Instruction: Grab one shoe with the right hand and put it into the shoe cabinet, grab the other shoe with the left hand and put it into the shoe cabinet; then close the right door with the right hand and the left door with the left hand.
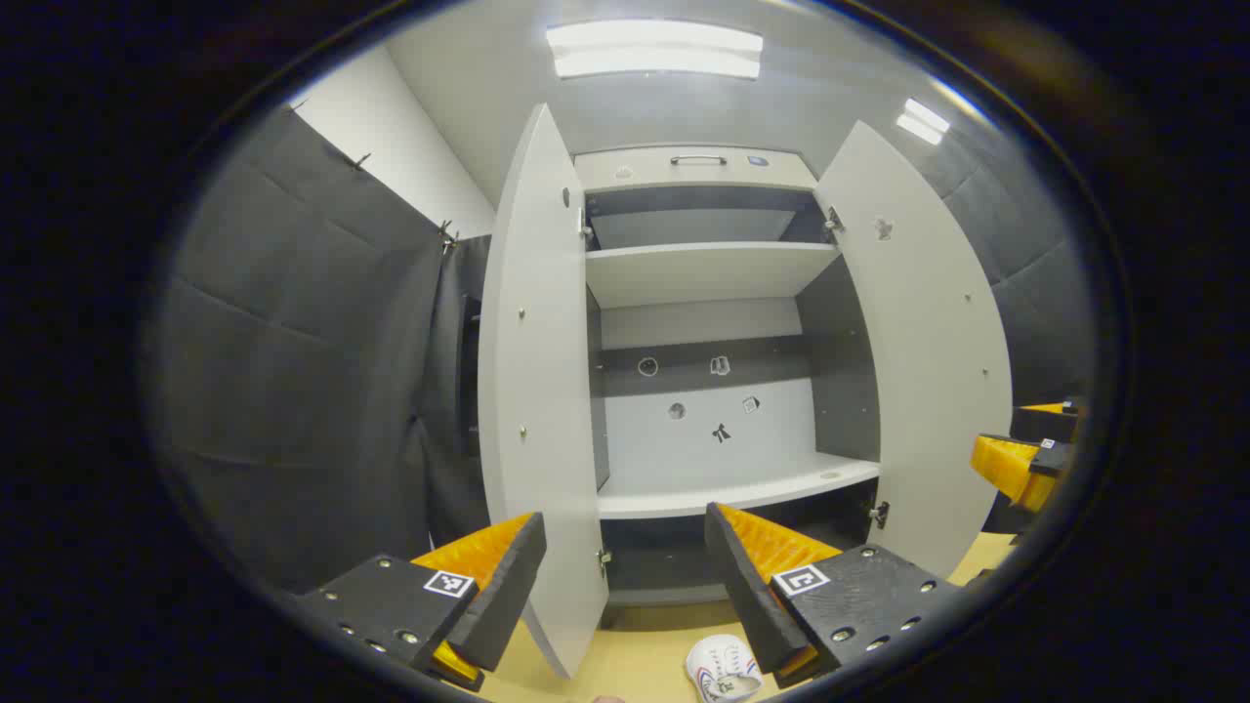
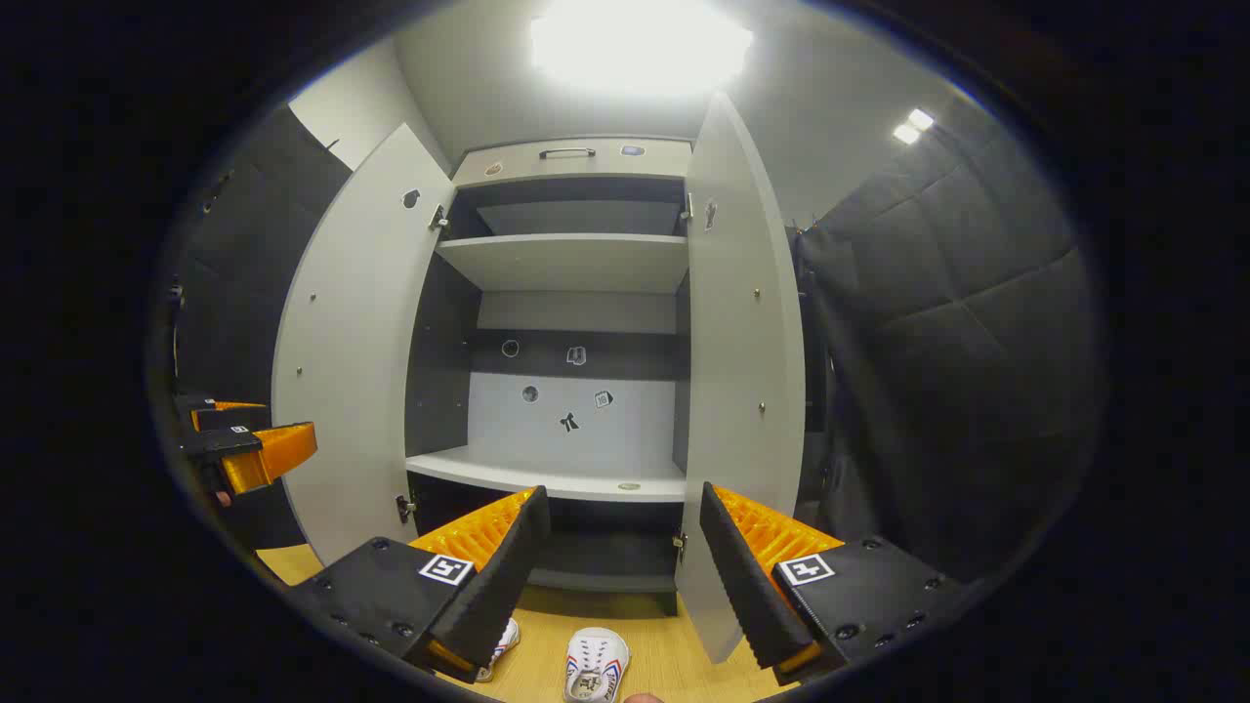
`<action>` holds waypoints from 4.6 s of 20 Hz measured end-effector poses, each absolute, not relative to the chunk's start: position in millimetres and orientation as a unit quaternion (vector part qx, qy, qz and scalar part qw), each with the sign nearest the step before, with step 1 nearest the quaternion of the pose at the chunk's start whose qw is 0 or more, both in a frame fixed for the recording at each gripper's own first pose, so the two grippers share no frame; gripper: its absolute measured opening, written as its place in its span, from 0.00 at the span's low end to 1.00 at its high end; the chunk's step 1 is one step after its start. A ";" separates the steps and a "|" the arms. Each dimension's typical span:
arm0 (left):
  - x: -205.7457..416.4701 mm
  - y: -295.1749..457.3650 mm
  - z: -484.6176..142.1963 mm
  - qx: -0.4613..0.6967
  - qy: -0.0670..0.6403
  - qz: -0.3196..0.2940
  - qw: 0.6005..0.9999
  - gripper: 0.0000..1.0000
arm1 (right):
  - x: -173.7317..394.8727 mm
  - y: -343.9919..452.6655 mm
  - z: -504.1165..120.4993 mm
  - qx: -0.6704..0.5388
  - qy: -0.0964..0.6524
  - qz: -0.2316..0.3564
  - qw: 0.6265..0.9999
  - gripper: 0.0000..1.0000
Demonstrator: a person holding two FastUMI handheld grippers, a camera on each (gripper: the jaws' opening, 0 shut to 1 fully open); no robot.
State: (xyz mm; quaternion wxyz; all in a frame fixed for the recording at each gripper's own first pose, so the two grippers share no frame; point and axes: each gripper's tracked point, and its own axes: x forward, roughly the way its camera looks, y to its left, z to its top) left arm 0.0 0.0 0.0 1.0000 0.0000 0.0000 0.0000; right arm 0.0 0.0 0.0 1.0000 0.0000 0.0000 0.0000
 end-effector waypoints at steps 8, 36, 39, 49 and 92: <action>2.8 -7.6 -1.3 0.010 -0.001 -0.002 1.000 0.94 | 7.9 -3.3 -4.1 -0.001 0.008 -0.005 1.000 0.97; -28.2 55.0 -8.0 0.033 0.016 0.086 0.996 0.94 | 67.7 47.1 -195.3 -0.012 0.251 0.081 0.964 0.98; -34.1 62.2 -9.7 0.036 0.019 0.098 0.994 0.94 | 62.6 55.3 -229.6 -0.013 0.297 0.096 0.950 0.98; -54.7 91.0 -24.5 0.044 0.048 0.135 0.989 0.94 | 44.5 77.2 -320.6 -0.011 0.418 0.124 0.900 0.98; -45.0 71.9 -24.8 0.033 0.031 0.108 0.993 0.94 | 141.3 59.3 -96.0 0.071 0.239 0.081 0.965 0.02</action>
